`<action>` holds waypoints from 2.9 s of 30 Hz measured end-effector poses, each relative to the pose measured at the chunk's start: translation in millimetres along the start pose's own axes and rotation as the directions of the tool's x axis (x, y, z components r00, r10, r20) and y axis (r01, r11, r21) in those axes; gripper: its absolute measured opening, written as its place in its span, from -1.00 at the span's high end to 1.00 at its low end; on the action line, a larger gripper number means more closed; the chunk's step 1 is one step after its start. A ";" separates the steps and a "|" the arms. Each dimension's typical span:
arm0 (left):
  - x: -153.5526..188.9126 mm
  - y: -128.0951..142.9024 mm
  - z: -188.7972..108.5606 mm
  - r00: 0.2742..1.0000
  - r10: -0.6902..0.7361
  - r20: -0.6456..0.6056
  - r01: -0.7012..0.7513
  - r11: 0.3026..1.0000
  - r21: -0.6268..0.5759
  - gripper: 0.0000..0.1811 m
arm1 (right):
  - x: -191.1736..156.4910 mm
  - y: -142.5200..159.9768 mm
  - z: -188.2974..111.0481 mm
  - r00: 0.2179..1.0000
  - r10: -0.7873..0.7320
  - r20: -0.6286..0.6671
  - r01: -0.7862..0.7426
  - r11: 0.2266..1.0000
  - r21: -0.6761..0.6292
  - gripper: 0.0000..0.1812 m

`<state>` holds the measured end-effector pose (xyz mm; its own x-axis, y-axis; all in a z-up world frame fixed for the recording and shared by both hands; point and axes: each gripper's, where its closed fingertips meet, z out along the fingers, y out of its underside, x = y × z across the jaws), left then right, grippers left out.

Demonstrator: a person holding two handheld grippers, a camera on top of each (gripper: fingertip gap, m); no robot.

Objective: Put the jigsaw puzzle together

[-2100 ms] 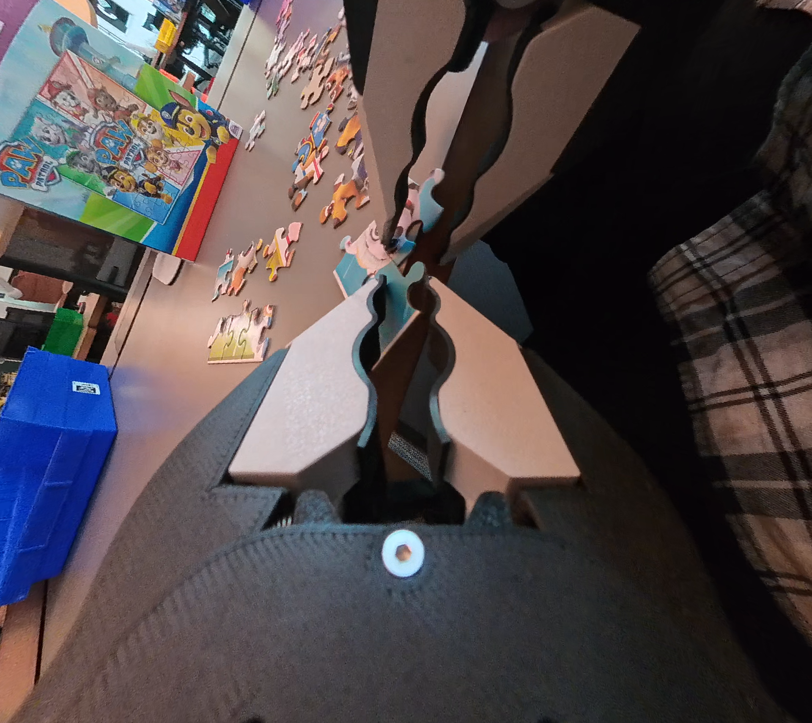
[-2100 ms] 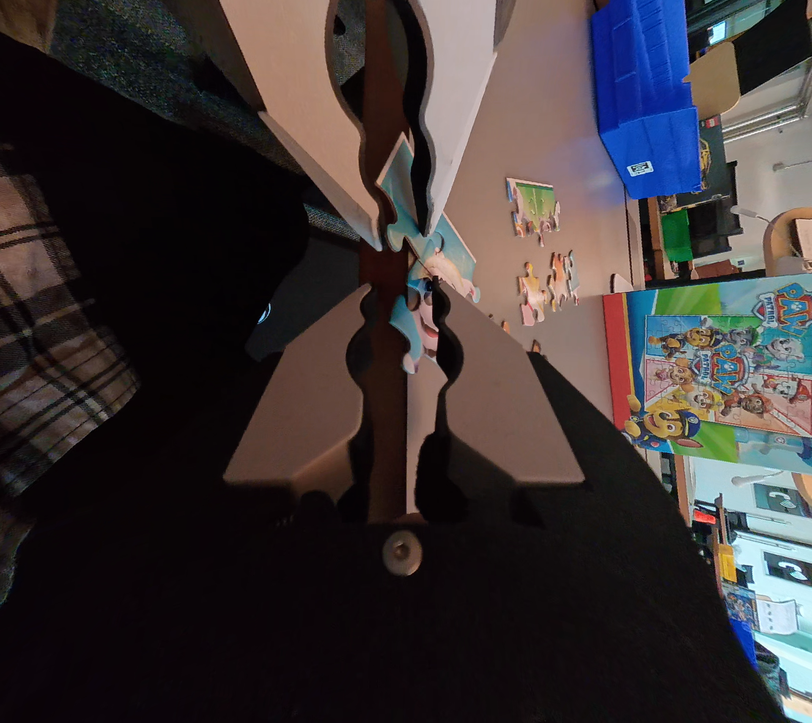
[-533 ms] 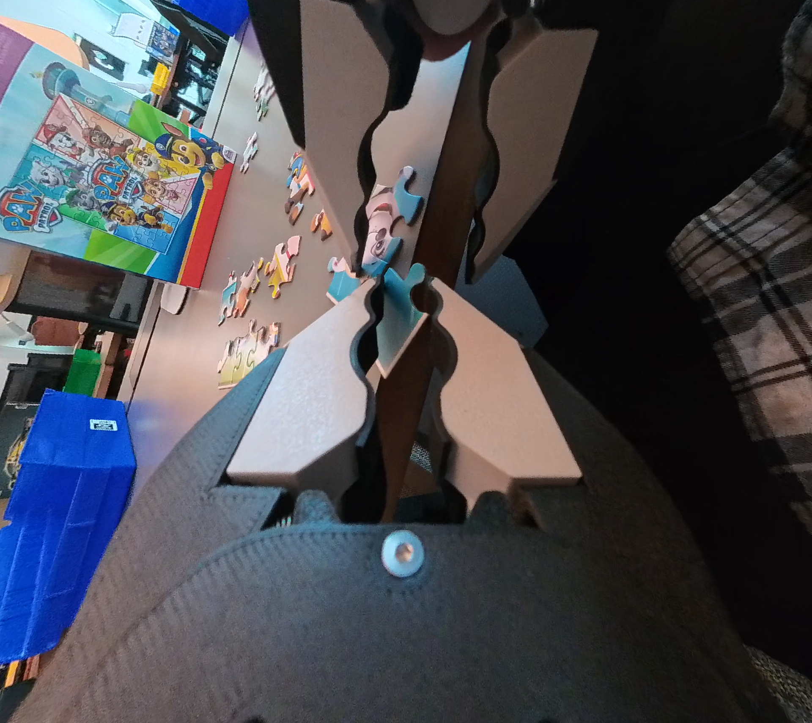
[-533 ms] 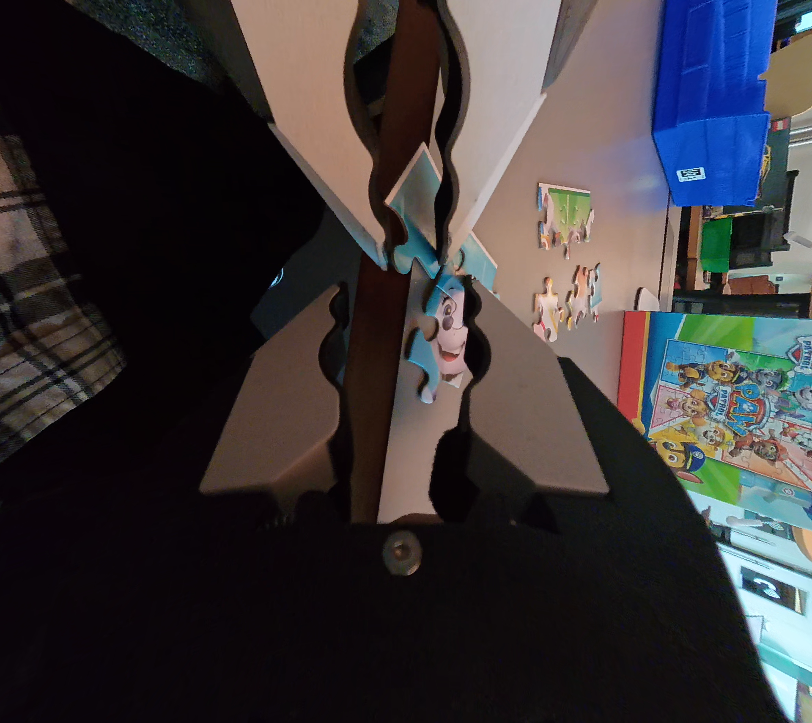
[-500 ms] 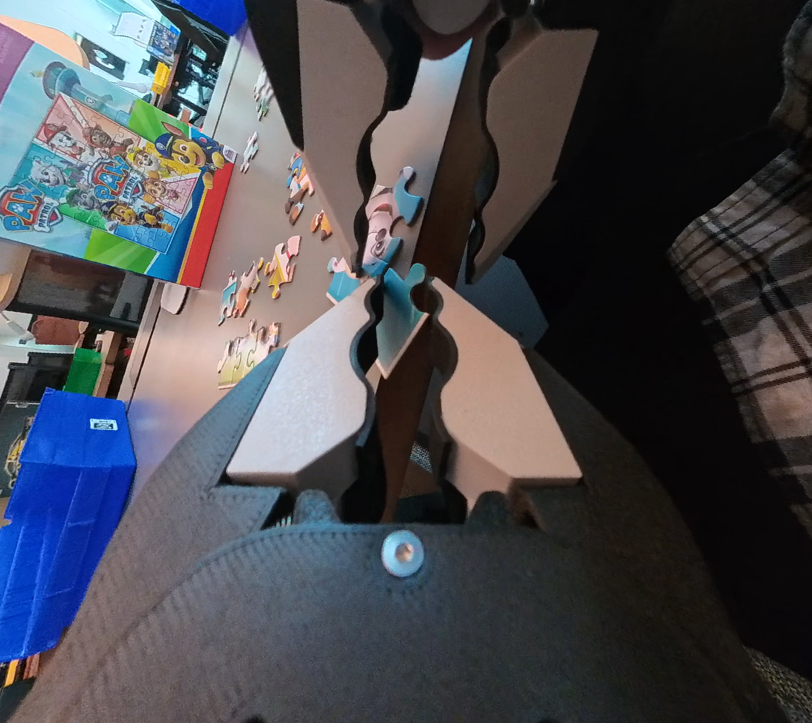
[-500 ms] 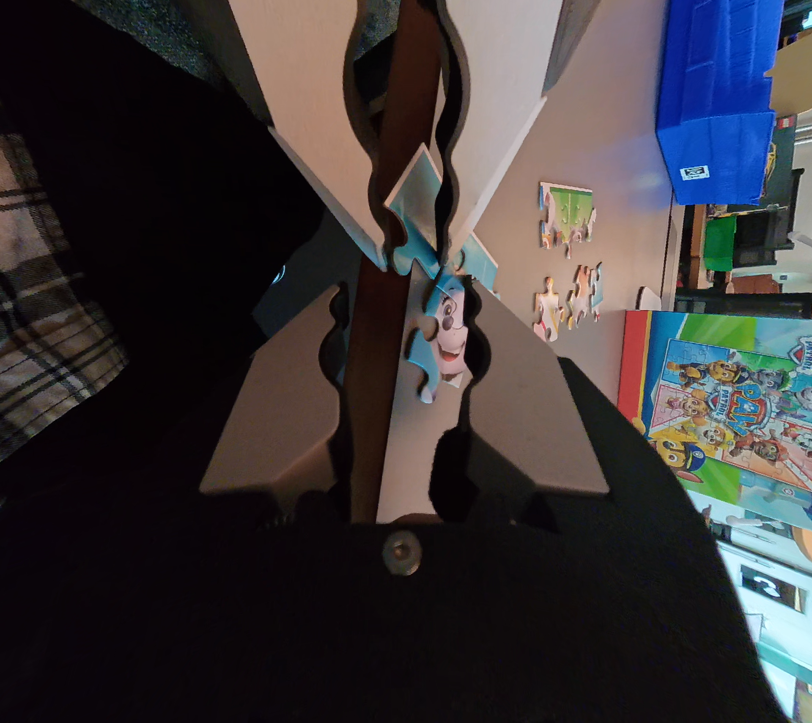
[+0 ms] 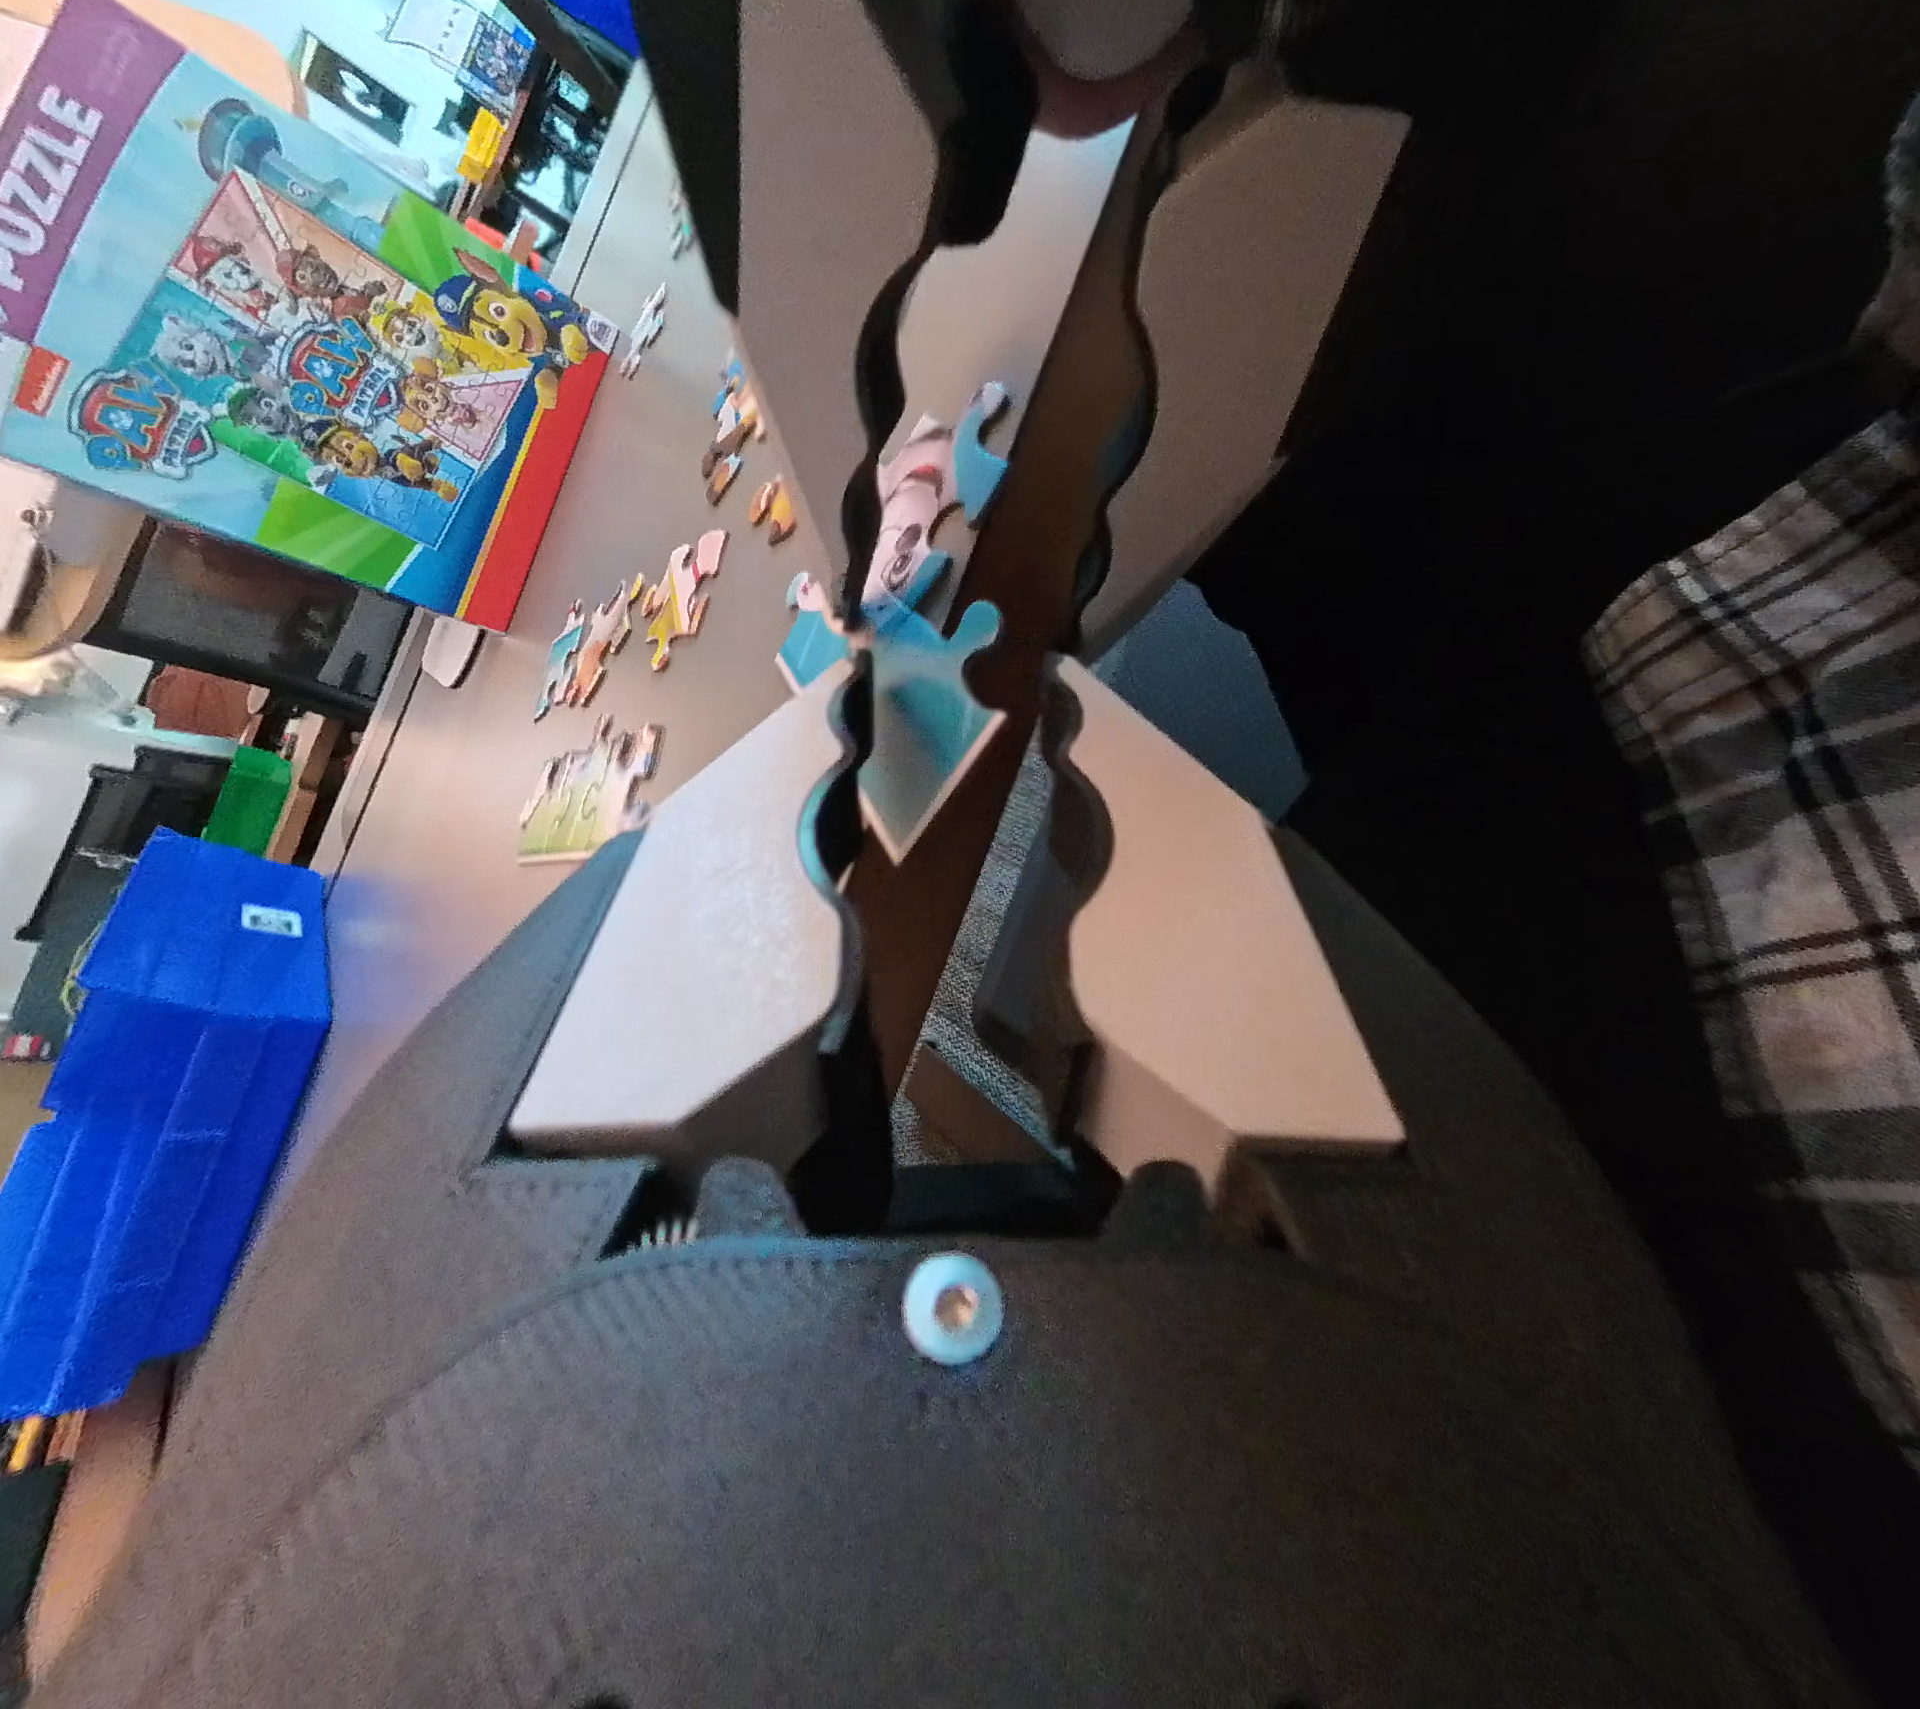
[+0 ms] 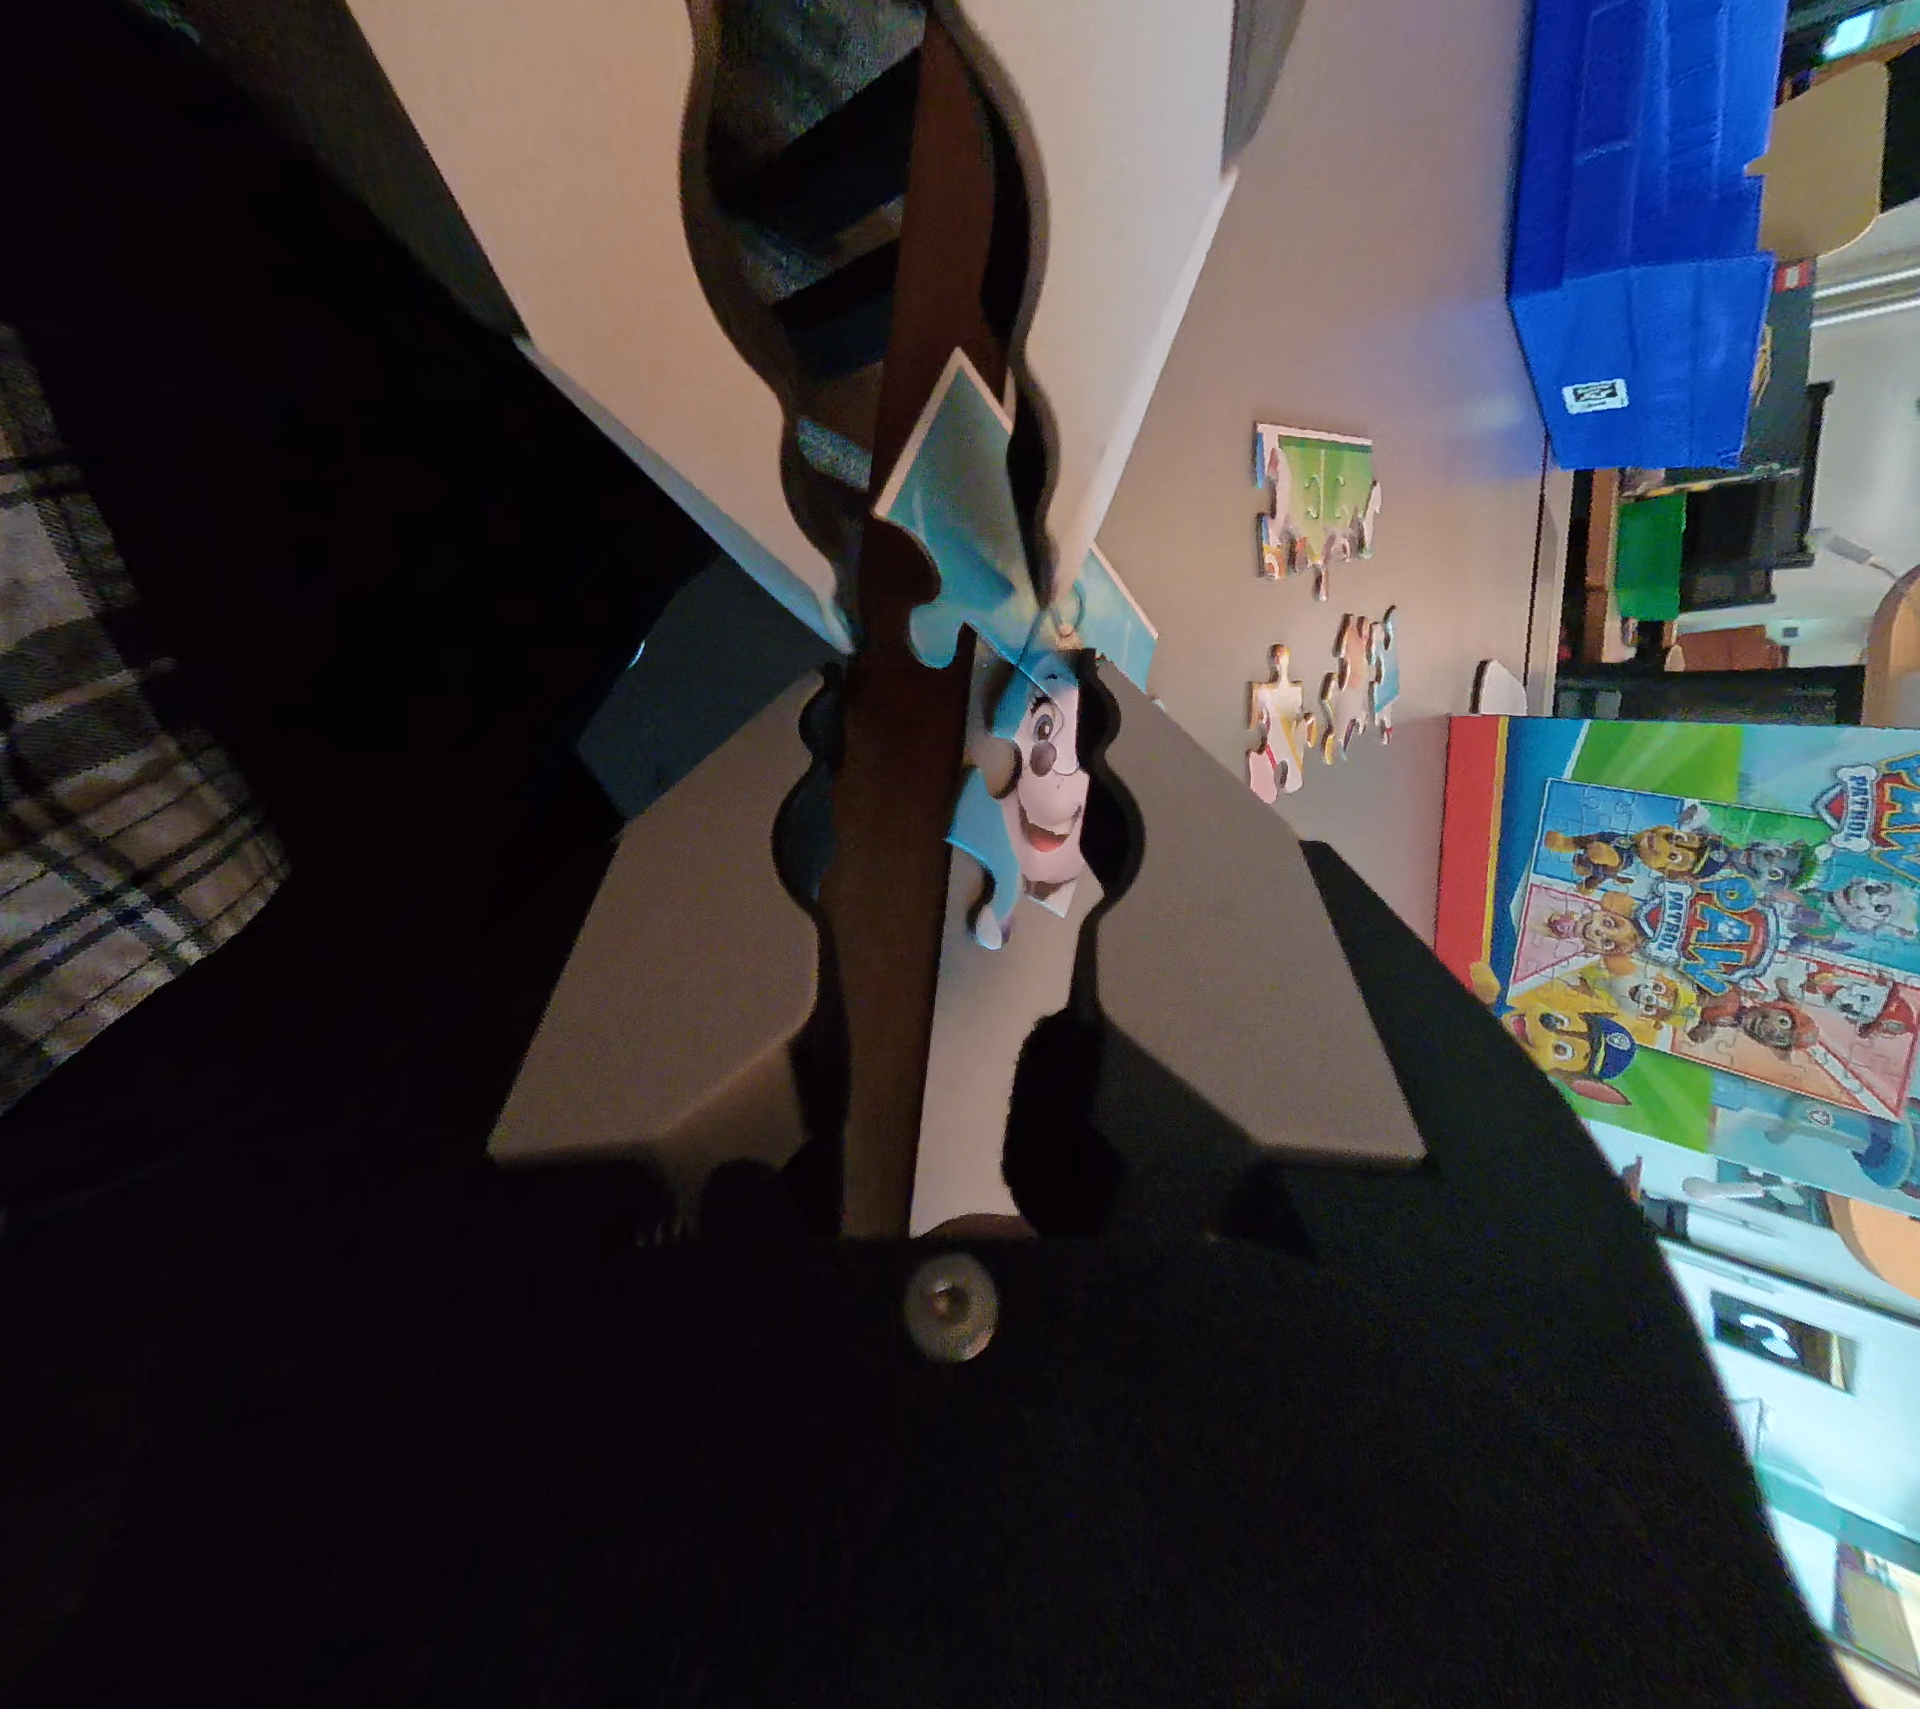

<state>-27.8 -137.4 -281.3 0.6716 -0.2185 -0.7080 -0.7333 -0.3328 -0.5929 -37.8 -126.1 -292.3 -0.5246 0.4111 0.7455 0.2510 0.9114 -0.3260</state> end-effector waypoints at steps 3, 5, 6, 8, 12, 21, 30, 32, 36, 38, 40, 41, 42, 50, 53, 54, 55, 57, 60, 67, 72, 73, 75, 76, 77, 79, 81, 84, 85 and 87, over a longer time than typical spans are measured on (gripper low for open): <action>-1.5 7.3 -5.5 1.000 -0.017 0.000 0.017 1.000 -0.009 0.63 | 0.2 -0.6 -0.5 1.000 0.009 -0.011 -0.008 0.999 0.051 0.53; -2.6 10.1 -6.8 1.000 -0.014 -0.002 0.014 1.000 -0.011 0.66 | -0.1 -1.1 -1.0 1.000 -0.007 -0.022 0.008 0.998 0.063 0.54; -4.0 12.9 -6.1 1.000 -0.007 0.002 0.007 1.000 -0.016 0.68 | -0.4 -1.6 -1.2 0.999 -0.022 -0.032 0.024 0.997 0.068 0.54; -7.4 16.5 -4.0 1.000 -0.012 0.003 0.012 1.000 -0.016 0.66 | -0.7 -2.6 -2.5 0.999 -0.028 -0.037 0.031 0.996 0.081 0.56; -10.4 20.5 -0.2 1.000 0.002 -0.009 -0.002 1.000 -0.023 0.65 | 0.3 -7.1 -7.8 1.000 -0.009 -0.020 0.011 0.991 0.136 0.71; -11.5 10.9 -3.7 0.999 -0.033 0.008 0.033 0.999 0.017 0.81 | 1.1 -8.1 -9.3 0.999 -0.016 -0.029 0.020 0.989 0.144 0.74; -10.4 0.8 -5.5 0.997 -0.069 0.038 0.066 0.996 0.067 0.92 | 1.9 -11.3 -14.5 0.992 -0.067 -0.110 0.085 0.982 0.169 0.87; -9.7 0.3 -5.8 0.997 -0.063 0.045 0.060 0.996 0.069 0.92 | 2.8 -13.1 -16.9 0.992 -0.057 -0.114 0.078 0.979 0.186 0.96; -9.3 0.1 -5.4 0.997 -0.047 0.065 0.042 0.997 0.066 0.93 | 2.9 -13.2 -17.2 0.991 -0.057 -0.121 0.079 0.979 0.188 0.97; -9.0 -0.7 -5.6 0.997 -0.048 0.068 0.043 0.997 0.069 0.93 | 3.1 -13.0 -17.9 0.989 -0.062 -0.132 0.087 0.978 0.190 0.97; -9.4 -1.4 -6.0 0.996 -0.057 0.063 0.053 0.996 0.072 0.94 | 3.7 -13.3 -18.5 0.988 -0.063 -0.144 0.091 0.977 0.194 0.98; -9.9 -2.1 -6.6 0.996 -0.062 0.062 0.057 0.995 0.076 0.95 | 4.5 -13.8 -19.2 0.987 -0.059 -0.148 0.088 0.976 0.200 0.98; -10.3 -2.5 -6.9 0.996 -0.068 0.059 0.064 0.995 0.077 0.96 | 5.2 -14.1 -19.6 0.987 -0.055 -0.149 0.085 0.975 0.204 0.98; -13.3 -5.6 -9.1 0.994 -0.106 0.029 0.103 0.990 0.093 1.00 | 9.9 -11.6 -20.1 0.986 -0.057 -0.155 0.087 0.976 0.199 1.00; -17.5 -6.2 -11.7 0.991 -0.128 0.036 0.123 0.987 0.106 1.00 | 12.4 -10.9 -22.0 0.986 -0.051 -0.161 0.083 0.976 0.202 1.00; -20.2 -8.0 -13.4 0.989 -0.141 0.038 0.135 0.984 0.117 1.00 | 13.9 -10.3 -23.0 0.985 -0.049 -0.164 0.082 0.976 0.202 1.00; -22.8 -9.7 -15.1 0.988 -0.151 0.040 0.144 0.981 0.127 1.00 | 15.3 -9.6 -24.0 0.985 -0.048 -0.165 0.081 0.976 0.201 1.00; -27.8 -12.5 -17.8 0.987 -0.155 0.046 0.147 0.979 0.138 1.00 | 18.5 -8.3 -26.4 0.984 -0.046 -0.170 0.080 0.977 0.199 1.00; -36.1 -18.1 -21.4 0.984 -0.169 0.054 0.159 0.974 0.162 1.00 | 25.9 -6.0 -31.9 0.984 -0.023 -0.178 0.060 0.977 0.204 1.00; -59.1 -34.0 -22.2 0.981 -0.173 0.084 0.153 0.967 0.206 1.00 | 61.0 8.9 -64.8 0.963 0.005 -0.271 0.047 0.982 0.185 1.00; -74.7 -53.8 -7.1 0.985 -0.151 0.088 0.126 0.963 0.237 1.00 | 107.7 71.7 -100.7 0.930 0.021 -0.366 -0.002 0.999 0.050 1.00; -77.6 -58.0 -2.2 0.986 -0.143 0.086 0.119 0.964 0.239 1.00 | 116.9 91.8 -106.6 0.924 0.019 -0.382 -0.018 1.000 0.009 1.00; -83.0 -67.8 7.8 0.989 -0.124 0.081 0.100 0.962 0.252 1.00 | 131.6 138.2 -116.0 0.919 0.022 -0.393 -0.059 0.995 -0.085 1.00; -85.5 -73.0 13.3 0.990 -0.117 0.076 0.093 0.961 0.260 1.00 | 137.3 162.9 -120.0 0.919 0.019 -0.394 -0.078 0.988 -0.133 1.00; -87.5 -78.3 19.2 0.991 -0.111 0.068 0.089 0.960 0.266 1.00 | 142.7 187.2 -124.4 0.916 0.019 -0.401 -0.097 0.980 -0.174 1.00; -90.8 -89.1 32.4 0.994 -0.097 0.050 0.079 0.958 0.274 1.00 | 148.0 237.9 -130.3 0.920 0.046 -0.390 -0.158 0.953 -0.260 1.00; -94.0 -100.0 46.1 0.996 -0.075 0.040 0.061 0.958 0.280 1.00 | 149.8 283.0 -132.7 0.923 0.072 -0.378 -0.203 0.926 -0.319 1.00; -95.9 -116.8 65.4 0.999 -0.045 0.014 0.039 0.955 0.295 0.99 | 143.8 337.0 -127.0 0.938 0.109 -0.330 -0.244 0.883 -0.402 1.00; -96.0 -121.3 71.8 0.999 -0.036 0.006 0.033 0.954 0.298 1.00 | 141.7 349.3 -122.8 0.941 0.126 -0.314 -0.255 0.873 -0.416 1.00; -95.3 -127.8 83.8 1.000 -0.017 -0.012 0.020 0.955 0.297 1.00 | 139.0 371.7 -113.4 0.949 0.138 -0.285 -0.260 0.853 -0.453 1.00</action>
<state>-7.0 2.8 -170.1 0.6854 -0.2234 -0.6931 -0.7182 -0.0499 -0.6941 74.8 268.1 -243.9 -0.2314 0.5113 0.8276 0.7188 0.6632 -0.2087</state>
